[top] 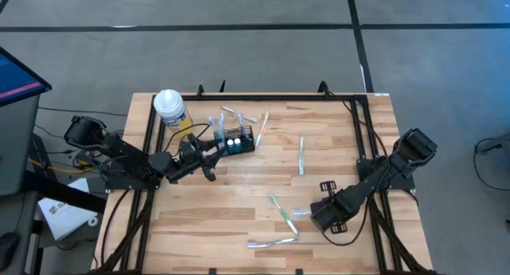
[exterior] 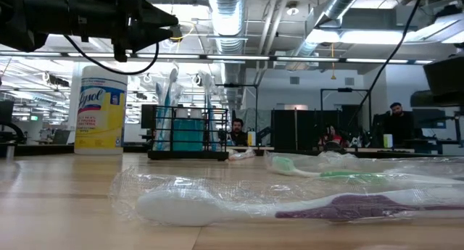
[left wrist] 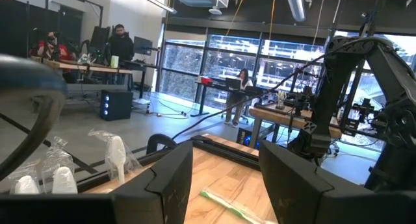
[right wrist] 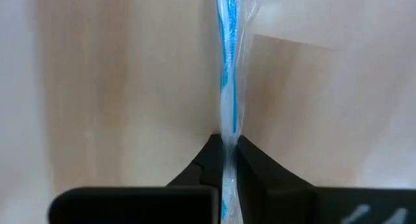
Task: Pick & Place toothbrushing station
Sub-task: Put the blue toothbrush into the mesh organizer
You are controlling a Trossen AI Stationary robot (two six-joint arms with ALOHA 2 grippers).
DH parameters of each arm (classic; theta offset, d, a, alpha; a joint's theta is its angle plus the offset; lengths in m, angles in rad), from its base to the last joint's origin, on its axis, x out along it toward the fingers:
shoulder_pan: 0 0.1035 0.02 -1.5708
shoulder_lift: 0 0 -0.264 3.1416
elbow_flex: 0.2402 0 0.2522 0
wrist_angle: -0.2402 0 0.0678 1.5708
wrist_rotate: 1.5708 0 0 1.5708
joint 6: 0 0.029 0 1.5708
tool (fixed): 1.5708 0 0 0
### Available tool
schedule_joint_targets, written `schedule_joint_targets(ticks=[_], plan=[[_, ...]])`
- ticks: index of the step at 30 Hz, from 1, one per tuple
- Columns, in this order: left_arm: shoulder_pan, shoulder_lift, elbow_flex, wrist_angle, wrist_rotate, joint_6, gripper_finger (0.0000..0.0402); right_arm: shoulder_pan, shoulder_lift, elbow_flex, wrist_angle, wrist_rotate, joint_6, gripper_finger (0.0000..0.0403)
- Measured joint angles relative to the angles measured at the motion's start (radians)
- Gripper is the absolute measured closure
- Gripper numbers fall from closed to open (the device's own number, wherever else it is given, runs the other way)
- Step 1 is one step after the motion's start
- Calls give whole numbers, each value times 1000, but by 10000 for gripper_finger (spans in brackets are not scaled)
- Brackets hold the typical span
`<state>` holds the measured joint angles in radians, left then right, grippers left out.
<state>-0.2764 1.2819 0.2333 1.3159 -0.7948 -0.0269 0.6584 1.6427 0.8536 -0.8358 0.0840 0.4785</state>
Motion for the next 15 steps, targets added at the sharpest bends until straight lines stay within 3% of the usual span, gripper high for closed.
schedule_joint_targets(ticks=[9,15], plan=[[0,0,0,-3,0,0,229,-1,-166,15,-2,6,10,398],[0,0,0,-3,0,-4,229,0,-260,16,6,91,31,396]])
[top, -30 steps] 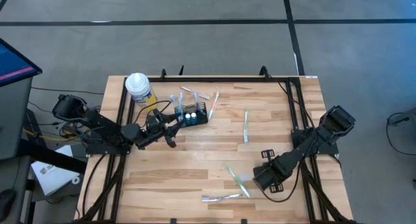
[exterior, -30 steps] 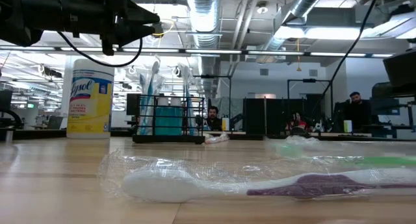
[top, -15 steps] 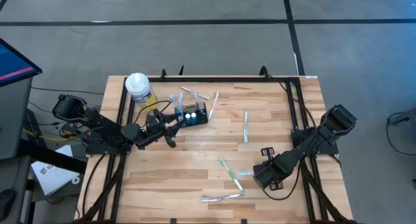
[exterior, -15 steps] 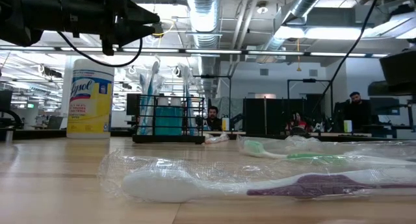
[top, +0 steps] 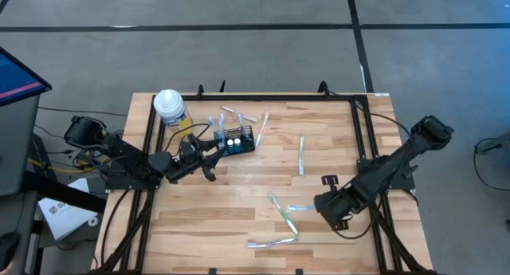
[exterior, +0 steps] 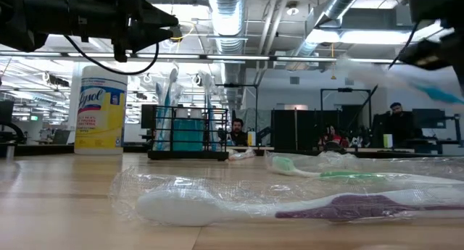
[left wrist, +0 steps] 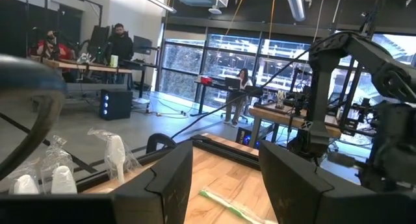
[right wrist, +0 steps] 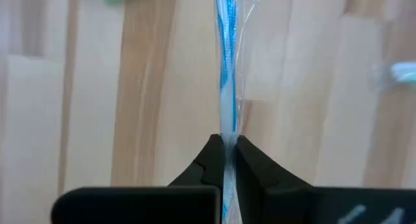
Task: Pick & Place toothbrushing station
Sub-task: Put the blue toothbrush into the mesh organizer
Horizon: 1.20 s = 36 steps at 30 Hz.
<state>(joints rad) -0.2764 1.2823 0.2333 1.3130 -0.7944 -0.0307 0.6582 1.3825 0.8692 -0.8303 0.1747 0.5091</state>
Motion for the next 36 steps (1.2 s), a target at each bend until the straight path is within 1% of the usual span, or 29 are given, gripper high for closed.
schedule_joint_targets(ticks=[3,8,13,21,28,32,36], plan=[[0,0,0,0,3,-3,229,-1,-36,1,19,54,5,397],[0,0,0,1,75,-3,229,-19,-72,1,76,110,5,394],[0,0,0,3,135,-3,229,-56,-81,1,166,147,-51,394],[9,0,0,5,245,-3,229,-150,-73,2,361,167,-167,394],[9,0,2,11,253,-3,229,-219,-73,2,546,167,-268,394],[10,0,2,21,310,-3,229,-245,-73,2,626,166,-302,394],[10,1,29,29,335,5,229,-272,-73,3,687,166,-312,393]])
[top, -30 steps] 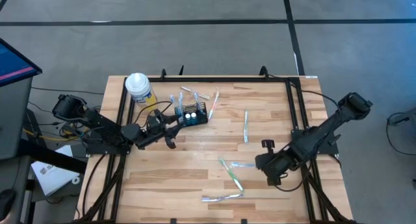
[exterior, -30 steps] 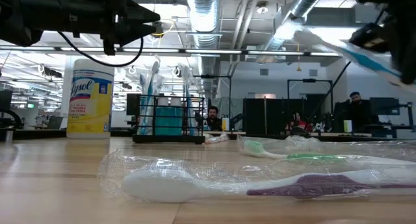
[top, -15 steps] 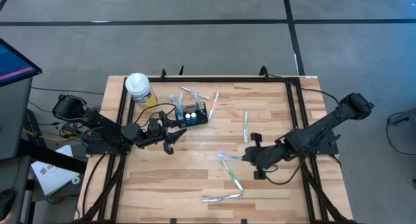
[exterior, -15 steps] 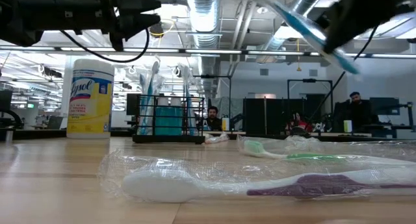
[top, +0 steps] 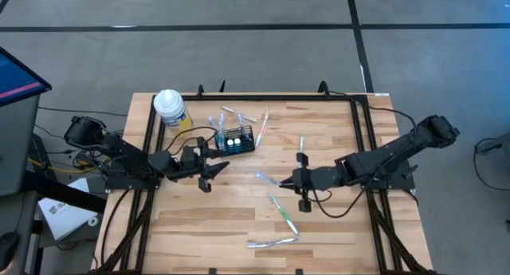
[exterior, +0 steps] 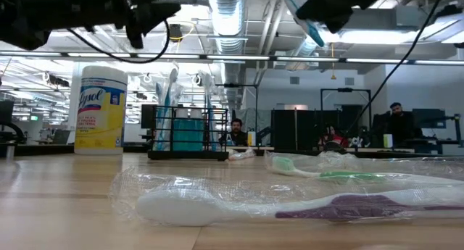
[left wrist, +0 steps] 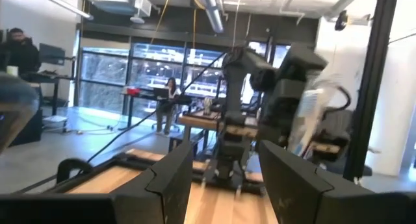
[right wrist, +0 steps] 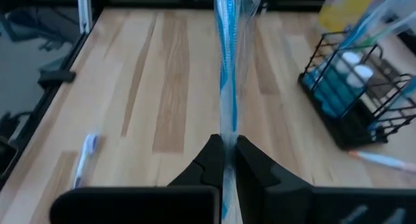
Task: Pick & Place toothbrushing station
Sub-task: Put the blue toothbrush into the mesh organizer
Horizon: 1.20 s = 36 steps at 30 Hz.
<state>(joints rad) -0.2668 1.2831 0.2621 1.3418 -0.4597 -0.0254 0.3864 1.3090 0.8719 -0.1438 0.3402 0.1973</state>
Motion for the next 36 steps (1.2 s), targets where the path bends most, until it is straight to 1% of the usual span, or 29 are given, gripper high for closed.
schedule_joint_targets(ticks=[4,17,24,28,33,36], plan=[[0,38,53,-1,38,21,229,-18,0,0,28,-1,-22,394],[0,255,260,-1,44,157,229,-31,0,0,77,-2,-33,391],[11,324,334,-1,84,159,229,-35,0,0,84,-2,-40,393],[23,371,379,-1,144,158,229,-43,0,0,84,-2,-48,392],[32,412,420,-1,157,149,229,-49,0,0,82,-2,-48,393],[32,423,436,-1,210,149,229,-49,0,0,81,-2,-50,392]])
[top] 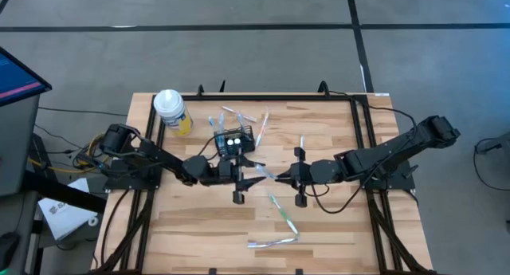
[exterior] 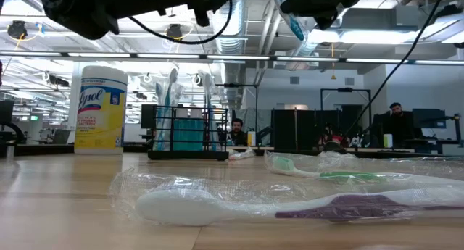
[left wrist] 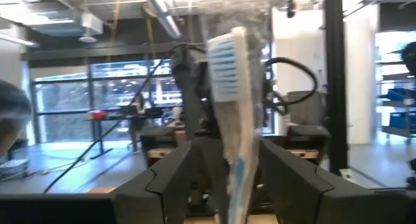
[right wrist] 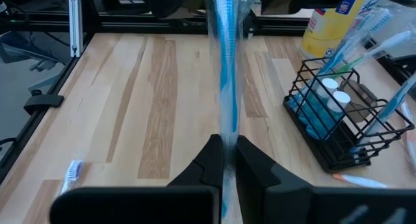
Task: Pick & Place toothbrushing station
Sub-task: Put the blue toothbrush into the mesh organizer
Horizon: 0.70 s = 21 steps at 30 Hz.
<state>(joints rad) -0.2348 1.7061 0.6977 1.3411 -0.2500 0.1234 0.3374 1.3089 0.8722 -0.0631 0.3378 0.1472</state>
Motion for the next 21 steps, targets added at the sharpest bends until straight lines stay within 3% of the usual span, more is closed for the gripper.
schedule_joint_targets(ticks=[21], plan=[[2,12,35,-7,32,-8,233,-27,55,-1,32,-34,-6,391]])
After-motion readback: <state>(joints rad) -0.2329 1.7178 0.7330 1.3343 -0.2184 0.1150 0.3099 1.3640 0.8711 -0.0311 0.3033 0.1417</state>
